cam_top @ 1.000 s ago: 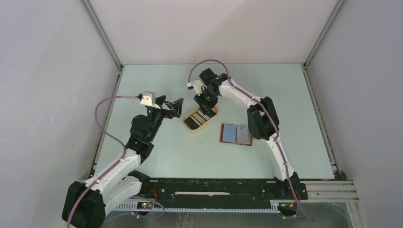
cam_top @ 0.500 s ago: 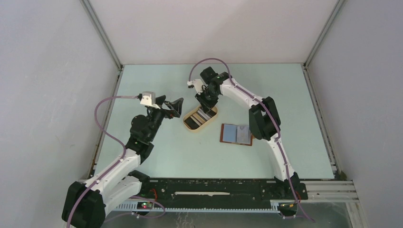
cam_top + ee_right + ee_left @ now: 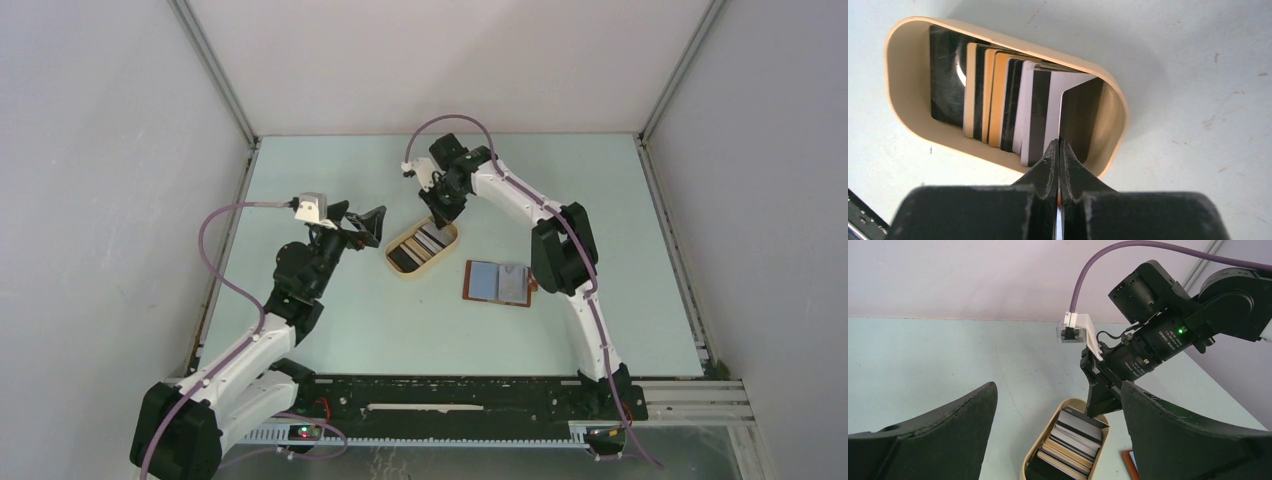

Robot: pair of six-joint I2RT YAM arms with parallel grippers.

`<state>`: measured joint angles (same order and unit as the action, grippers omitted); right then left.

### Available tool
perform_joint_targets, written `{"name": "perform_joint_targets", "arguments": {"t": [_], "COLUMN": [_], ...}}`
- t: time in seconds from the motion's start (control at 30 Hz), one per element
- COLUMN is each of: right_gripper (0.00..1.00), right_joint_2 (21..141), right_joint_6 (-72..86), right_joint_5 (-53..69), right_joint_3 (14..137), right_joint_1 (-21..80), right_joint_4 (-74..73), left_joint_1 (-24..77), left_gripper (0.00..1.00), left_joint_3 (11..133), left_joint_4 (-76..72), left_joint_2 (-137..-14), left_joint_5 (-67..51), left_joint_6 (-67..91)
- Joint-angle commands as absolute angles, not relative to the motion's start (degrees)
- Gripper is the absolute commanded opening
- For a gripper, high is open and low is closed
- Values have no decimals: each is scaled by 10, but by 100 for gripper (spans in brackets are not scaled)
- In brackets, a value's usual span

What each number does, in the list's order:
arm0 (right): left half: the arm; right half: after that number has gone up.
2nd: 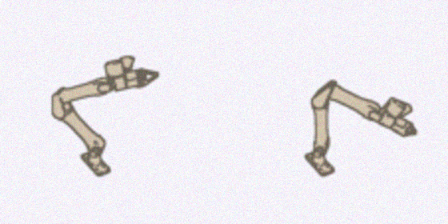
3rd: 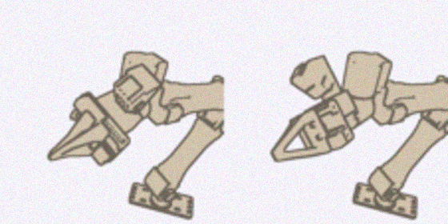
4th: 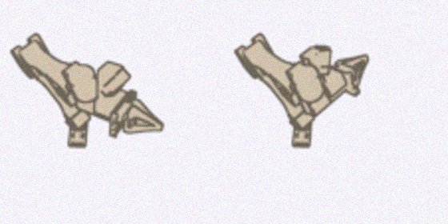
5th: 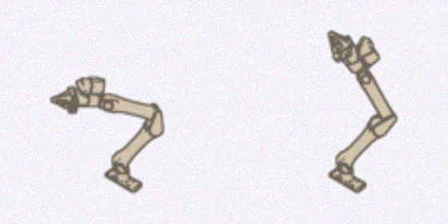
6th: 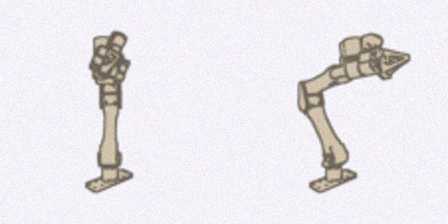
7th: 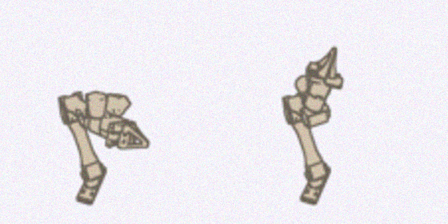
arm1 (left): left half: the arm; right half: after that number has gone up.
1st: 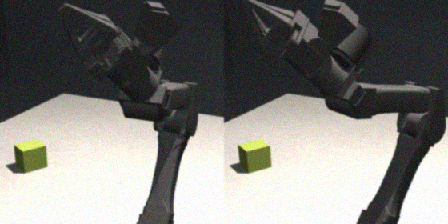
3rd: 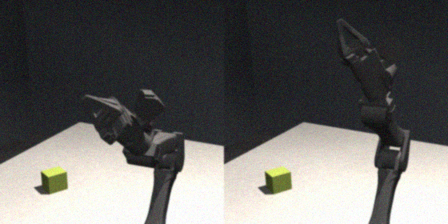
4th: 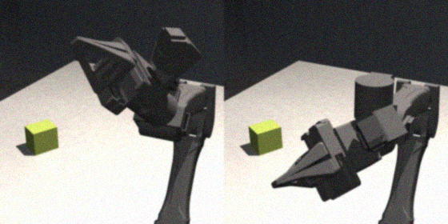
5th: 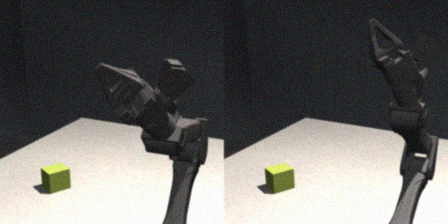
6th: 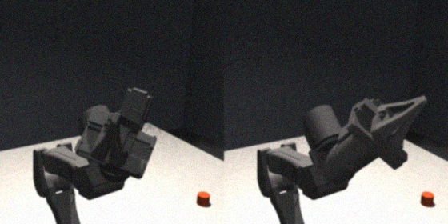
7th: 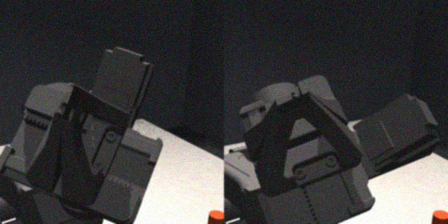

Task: Put the credit cards into the card holder
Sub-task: Pick up the credit card from the storage box.

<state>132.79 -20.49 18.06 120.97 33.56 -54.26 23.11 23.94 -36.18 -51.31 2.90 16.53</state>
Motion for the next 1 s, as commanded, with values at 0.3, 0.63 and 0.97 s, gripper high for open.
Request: {"name": "perform_joint_targets", "arguments": {"t": [0.3,0.63,0.97], "right_gripper": [0,0,0], "right_joint_2": [1257,1230,1214], "right_joint_6": [-226,-226,-224], "right_joint_5": [118,128,198], "right_joint_3": [1185,1193,1195], "right_joint_1": [322,319,310], "right_joint_4": [-497,-498,-515], "left_joint_1": [228,228,228], "left_gripper": [97,97,97], "left_joint_3": [229,229,229], "left_joint_4": [-372,-371,-372], "left_joint_2": [-501,-501,-500], "left_joint_5": [40,39,40], "left_joint_6": [165,165,165]}}
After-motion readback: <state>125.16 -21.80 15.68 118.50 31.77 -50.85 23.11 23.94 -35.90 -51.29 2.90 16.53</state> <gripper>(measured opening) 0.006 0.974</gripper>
